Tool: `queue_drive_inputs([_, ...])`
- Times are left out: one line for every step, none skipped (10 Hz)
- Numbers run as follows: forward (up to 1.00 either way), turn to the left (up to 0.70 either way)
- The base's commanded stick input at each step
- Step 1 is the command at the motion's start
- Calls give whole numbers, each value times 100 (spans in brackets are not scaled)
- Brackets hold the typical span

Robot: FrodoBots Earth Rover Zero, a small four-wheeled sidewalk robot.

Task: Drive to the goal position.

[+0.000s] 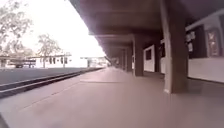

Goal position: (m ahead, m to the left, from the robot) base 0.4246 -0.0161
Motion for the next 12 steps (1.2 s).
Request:
queue_drive_inputs([85,0])
queue_drive_inputs([85,0])
queue_drive_inputs([85,0])
queue_drive_inputs([85,0])
queue_drive_inputs([85,0])
queue_drive_inputs([85,0])
queue_drive_inputs([85,0])
queue_drive_inputs([85,0])
queue_drive_inputs([43,0])
queue_drive_inputs([0,0])
queue_drive_inputs([0,0])
queue_drive_inputs([0,0])
